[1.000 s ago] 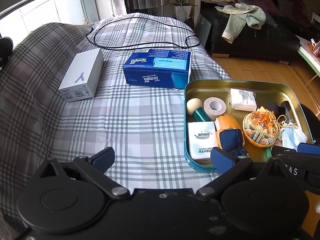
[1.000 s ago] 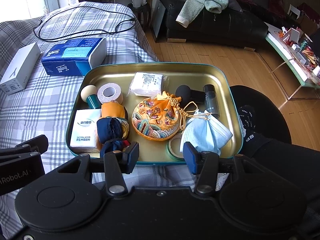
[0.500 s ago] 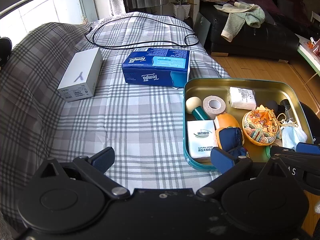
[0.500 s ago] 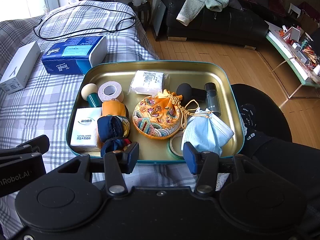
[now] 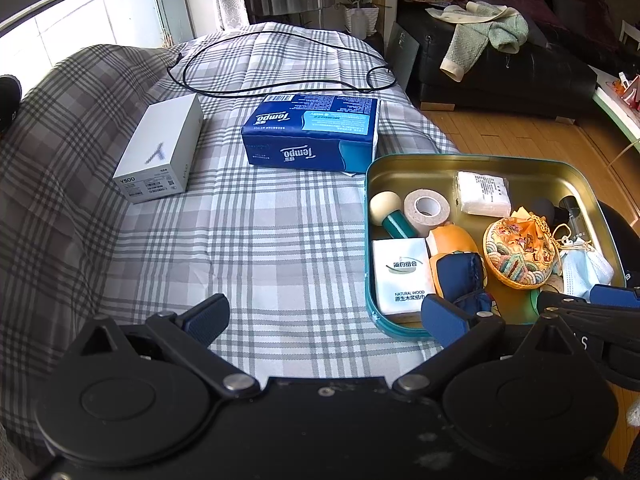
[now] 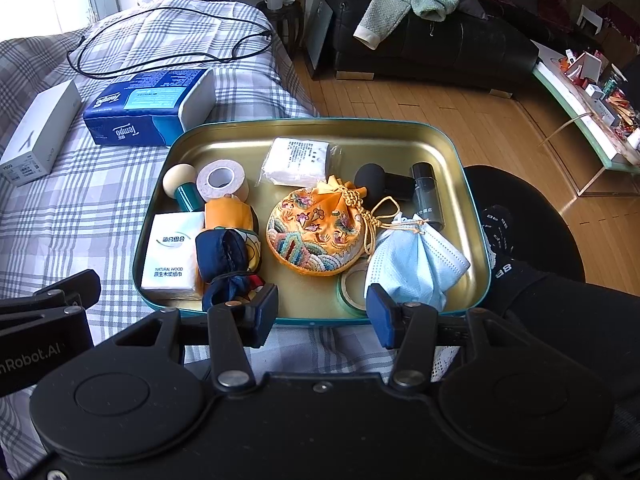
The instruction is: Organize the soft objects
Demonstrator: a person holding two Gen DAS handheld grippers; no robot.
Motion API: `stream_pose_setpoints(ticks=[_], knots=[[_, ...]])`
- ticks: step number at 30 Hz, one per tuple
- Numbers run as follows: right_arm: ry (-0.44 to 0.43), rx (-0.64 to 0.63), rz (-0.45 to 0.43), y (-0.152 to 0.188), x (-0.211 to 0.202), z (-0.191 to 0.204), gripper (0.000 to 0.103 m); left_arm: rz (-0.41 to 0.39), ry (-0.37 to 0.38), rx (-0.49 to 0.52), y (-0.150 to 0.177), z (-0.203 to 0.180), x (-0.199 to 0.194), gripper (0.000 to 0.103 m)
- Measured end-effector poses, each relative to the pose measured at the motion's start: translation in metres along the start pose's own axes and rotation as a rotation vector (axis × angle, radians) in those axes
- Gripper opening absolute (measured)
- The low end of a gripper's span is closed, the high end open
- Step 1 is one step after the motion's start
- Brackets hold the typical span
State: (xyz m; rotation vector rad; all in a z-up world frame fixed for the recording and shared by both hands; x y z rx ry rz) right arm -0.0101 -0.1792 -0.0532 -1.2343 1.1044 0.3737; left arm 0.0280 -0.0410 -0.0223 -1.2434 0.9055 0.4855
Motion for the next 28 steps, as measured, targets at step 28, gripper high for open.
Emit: stream_pose_setpoints(ticks=[28], knots=[[-0.002,0.002,0.015,0.0009,0.0029,0.0008,0.050,0.004,0.004,0.009,0.0009,0.0013,0.0006,0.102]])
Point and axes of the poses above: each gripper's, at about its wrist camera, not at the fingertips, and x roughly the way its jaws point, z to its left, y to its underside, the point moved 5 cm from there along x, roughly the way its jaws point
